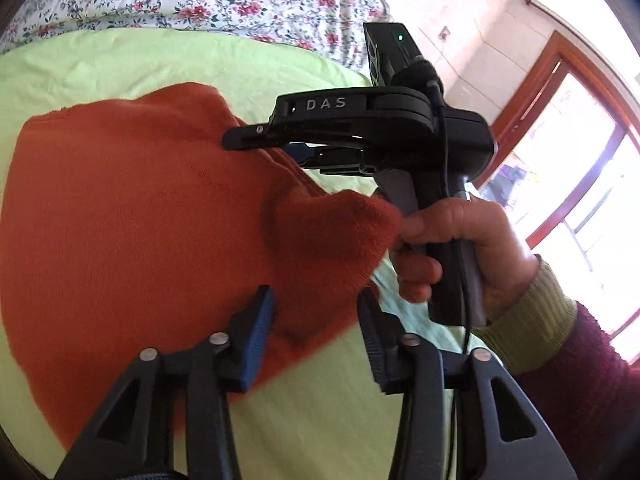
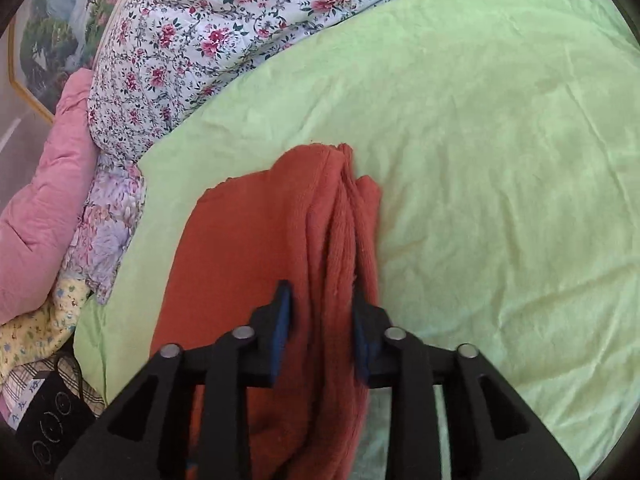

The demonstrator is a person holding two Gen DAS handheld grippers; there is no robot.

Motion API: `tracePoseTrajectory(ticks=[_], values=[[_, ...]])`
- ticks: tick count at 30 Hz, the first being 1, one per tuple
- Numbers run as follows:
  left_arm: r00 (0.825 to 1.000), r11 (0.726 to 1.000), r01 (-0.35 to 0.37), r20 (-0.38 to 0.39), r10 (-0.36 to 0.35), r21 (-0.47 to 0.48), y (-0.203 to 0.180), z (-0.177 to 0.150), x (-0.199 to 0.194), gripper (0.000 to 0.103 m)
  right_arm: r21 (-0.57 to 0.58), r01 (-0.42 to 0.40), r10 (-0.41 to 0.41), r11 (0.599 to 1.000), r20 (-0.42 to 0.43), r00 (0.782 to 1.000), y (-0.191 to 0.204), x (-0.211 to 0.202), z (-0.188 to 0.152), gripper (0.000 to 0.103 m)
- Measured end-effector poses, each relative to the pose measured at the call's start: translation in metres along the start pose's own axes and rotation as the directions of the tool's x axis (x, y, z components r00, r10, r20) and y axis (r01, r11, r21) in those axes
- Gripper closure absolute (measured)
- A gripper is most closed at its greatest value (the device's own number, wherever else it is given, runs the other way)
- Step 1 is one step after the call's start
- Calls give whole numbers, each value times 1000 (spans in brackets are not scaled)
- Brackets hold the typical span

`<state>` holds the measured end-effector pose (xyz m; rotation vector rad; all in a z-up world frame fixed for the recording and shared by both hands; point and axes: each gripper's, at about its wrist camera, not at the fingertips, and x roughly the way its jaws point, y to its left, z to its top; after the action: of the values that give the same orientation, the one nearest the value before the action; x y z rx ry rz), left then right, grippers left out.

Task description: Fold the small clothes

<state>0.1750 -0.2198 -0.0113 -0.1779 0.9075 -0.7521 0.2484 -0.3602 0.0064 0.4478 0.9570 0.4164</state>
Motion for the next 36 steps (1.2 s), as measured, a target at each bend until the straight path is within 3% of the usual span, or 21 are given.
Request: tracePoseTrajectory(ticks=[3, 4, 5, 7, 13, 15, 19, 27, 36], values=[[999, 999, 34, -4, -34, -23, 4, -5, -17, 52, 19, 9, -9, 1000, 13, 1000, 0, -11, -9, 43], [999, 999, 39, -1, -39, -37, 5, -6, -22, 50, 20, 14, -14, 1000, 19, 1000, 0, -15, -13, 31], [999, 998, 43, 5, -43, -50, 7, -8, -28, 48, 19, 13, -14, 1000, 26, 1000, 1, -18, -16, 27], [999, 997, 40, 18, -39, -69, 12, -12, -42, 42, 30, 9, -9, 1000, 32, 999, -1, -21, -22, 27], [998, 987, -26, 54, 35, -156, 46, -20, -79, 40, 91, -36, 34, 995, 27, 999, -9, -27, -40, 27], [996, 976, -52, 65, 67, -210, 65, -22, -90, 34, 101, -48, 46, 994, 26, 999, -9, -28, -43, 27], [993, 943, -71, 66, 98, -324, 107, -17, -98, 33, 120, -107, 103, 987, 37, 994, -12, -27, -44, 27], [997, 903, -72, -6, 77, -424, 156, 13, -66, 33, 144, -128, 125, 981, 28, 992, -19, -14, -38, 27], [1000, 866, -26, -15, 22, -500, 190, 26, -42, 31, 136, -120, 123, 983, -9, 992, -16, 0, -26, 27]])
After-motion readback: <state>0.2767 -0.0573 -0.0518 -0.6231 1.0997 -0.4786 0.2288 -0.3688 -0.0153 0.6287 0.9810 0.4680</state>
